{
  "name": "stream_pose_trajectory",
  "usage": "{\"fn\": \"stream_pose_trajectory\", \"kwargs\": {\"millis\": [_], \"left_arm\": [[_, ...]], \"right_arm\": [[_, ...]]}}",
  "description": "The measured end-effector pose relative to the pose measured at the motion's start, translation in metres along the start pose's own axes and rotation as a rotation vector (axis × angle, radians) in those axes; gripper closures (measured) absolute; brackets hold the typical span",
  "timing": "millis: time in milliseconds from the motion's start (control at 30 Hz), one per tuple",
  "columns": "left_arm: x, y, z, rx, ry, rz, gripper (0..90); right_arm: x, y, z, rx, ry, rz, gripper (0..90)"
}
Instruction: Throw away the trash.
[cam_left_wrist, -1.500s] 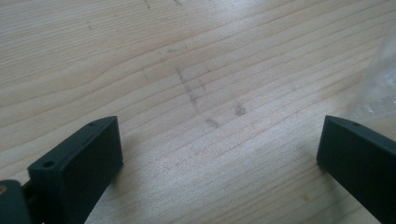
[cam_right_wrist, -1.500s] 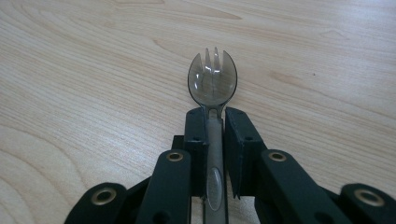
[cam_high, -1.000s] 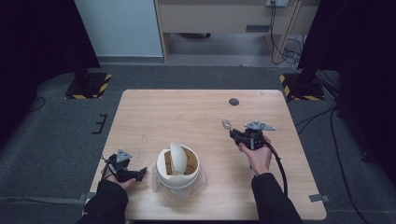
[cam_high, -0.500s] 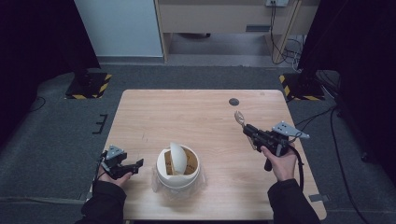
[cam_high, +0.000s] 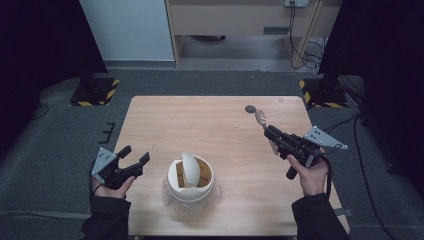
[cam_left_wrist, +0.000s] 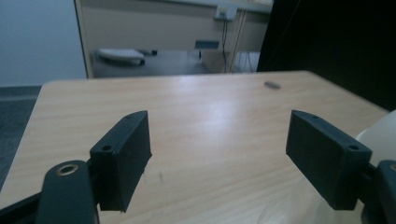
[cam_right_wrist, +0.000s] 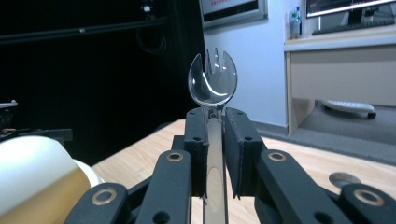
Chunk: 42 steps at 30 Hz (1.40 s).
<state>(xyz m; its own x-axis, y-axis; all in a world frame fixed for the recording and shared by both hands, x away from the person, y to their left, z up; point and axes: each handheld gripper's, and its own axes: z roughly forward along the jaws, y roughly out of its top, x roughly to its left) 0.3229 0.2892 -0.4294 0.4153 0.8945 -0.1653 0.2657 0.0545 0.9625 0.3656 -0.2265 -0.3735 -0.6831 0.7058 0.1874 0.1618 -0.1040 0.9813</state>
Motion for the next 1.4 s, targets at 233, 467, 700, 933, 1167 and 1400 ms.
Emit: {"fn": "stream_pose_trajectory", "kwargs": {"millis": [233,467,700,933,1167,1400], "left_arm": [[-0.021,0.026,-0.01,-0.107,-0.06,0.013,22.2],[-0.051,0.054,-0.012,-0.178,-0.131,0.023,24.5],[-0.081,0.079,0.003,-0.217,-0.22,0.033,26.6],[-0.108,0.092,0.019,-0.222,-0.275,0.042,28.2],[-0.128,0.098,0.035,-0.191,-0.313,0.032,30.6],[-0.143,0.101,0.044,-0.18,-0.337,0.005,34.7]], "right_arm": [[0.003,0.009,-0.004,-0.035,0.01,-0.008,80.0],[0.011,0.012,-0.002,-0.046,0.042,-0.023,80.0],[0.021,0.015,0.001,-0.057,0.079,-0.034,80.0],[0.032,0.015,0.007,-0.059,0.114,-0.039,80.0],[0.046,0.011,0.019,-0.045,0.159,-0.048,80.0],[0.059,0.009,0.029,-0.034,0.199,-0.06,80.0]]}}
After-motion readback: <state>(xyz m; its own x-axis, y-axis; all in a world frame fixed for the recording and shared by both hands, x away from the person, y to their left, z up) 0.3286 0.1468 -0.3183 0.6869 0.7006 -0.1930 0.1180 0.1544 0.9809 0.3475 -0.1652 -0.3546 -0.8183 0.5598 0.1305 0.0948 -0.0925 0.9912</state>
